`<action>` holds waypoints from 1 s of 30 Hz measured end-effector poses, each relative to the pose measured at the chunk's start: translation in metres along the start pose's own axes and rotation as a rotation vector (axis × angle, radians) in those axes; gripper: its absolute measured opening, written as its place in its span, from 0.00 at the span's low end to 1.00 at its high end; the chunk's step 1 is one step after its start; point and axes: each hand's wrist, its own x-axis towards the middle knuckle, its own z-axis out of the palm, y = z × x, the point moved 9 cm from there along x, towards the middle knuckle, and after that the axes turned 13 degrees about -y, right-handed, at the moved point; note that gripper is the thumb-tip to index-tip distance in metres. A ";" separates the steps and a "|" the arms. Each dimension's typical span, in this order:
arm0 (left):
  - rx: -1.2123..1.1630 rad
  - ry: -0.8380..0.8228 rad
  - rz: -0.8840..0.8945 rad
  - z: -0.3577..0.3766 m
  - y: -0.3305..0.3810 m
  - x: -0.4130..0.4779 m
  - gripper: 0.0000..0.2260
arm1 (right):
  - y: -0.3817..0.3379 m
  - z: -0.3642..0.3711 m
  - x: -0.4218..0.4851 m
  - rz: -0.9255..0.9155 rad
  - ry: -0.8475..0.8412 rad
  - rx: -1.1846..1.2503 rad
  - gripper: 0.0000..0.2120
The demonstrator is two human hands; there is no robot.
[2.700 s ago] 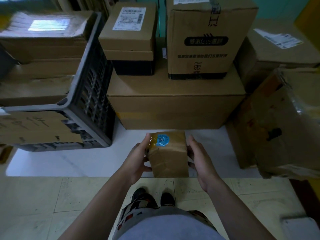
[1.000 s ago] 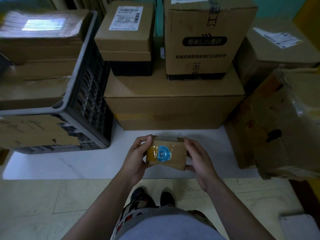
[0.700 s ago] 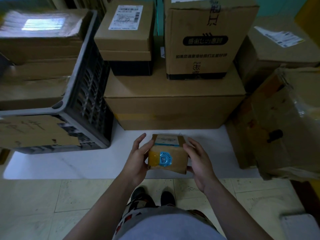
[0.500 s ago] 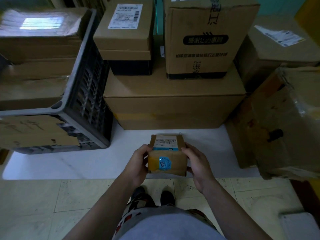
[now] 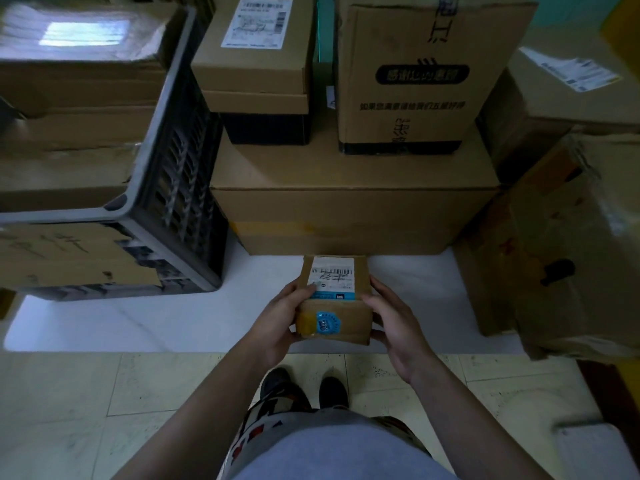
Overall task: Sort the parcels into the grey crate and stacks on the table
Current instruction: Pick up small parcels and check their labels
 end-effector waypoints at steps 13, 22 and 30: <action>-0.024 0.053 -0.023 0.000 -0.003 0.004 0.15 | 0.010 -0.013 0.005 0.044 0.058 0.058 0.13; -0.043 0.095 -0.032 -0.004 -0.010 0.007 0.16 | 0.014 -0.027 0.006 0.084 0.129 0.037 0.10; -0.045 0.119 -0.032 -0.010 -0.005 0.004 0.13 | 0.010 -0.024 0.005 0.057 0.056 0.021 0.11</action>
